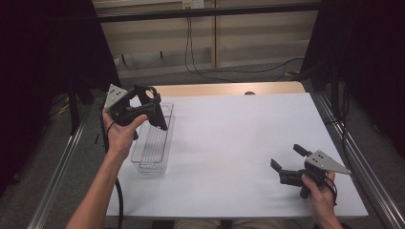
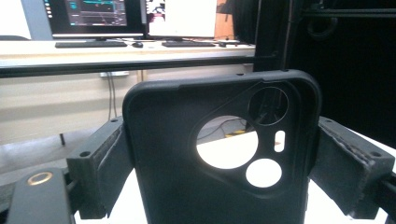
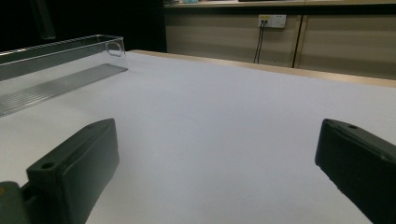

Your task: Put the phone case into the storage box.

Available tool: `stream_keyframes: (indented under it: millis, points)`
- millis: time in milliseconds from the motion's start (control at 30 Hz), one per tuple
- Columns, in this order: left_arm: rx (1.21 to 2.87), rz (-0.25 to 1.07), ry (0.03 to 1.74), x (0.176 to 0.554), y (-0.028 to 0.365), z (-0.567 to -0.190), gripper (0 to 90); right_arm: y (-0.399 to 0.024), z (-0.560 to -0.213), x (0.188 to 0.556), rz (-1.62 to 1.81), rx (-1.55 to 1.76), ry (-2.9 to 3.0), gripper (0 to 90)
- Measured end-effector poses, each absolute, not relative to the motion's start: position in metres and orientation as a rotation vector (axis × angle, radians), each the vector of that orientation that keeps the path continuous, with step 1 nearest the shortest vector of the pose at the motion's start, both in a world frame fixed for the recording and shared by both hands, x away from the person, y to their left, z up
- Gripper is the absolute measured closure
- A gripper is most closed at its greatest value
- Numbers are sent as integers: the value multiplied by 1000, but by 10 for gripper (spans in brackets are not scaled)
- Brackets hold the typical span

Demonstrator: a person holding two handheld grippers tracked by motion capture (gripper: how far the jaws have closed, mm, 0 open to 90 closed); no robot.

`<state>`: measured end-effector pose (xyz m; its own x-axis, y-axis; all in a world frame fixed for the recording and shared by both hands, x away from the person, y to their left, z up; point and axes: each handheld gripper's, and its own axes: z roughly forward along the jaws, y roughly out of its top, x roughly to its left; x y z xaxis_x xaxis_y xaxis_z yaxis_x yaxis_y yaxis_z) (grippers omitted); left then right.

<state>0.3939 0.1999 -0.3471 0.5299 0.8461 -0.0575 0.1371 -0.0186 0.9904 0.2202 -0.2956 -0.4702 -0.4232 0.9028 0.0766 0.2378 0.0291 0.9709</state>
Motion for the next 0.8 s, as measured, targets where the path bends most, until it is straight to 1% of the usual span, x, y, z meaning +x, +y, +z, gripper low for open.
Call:
stream_keyframes:
  millis: [333, 500, 800]
  points:
    - [1501, 728, 919, 409, 198, -353, 132, -296, -471, 220, 1427, 1160, 1708, 0]
    - [1518, 763, 945, 416, 200, -358, 132, -297, -471, 220, 1431, 1154, 1716, 0]
    - [1506, 751, 961, 428, 197, -368, 131, -296, -471, 220, 1427, 1151, 1717, 0]
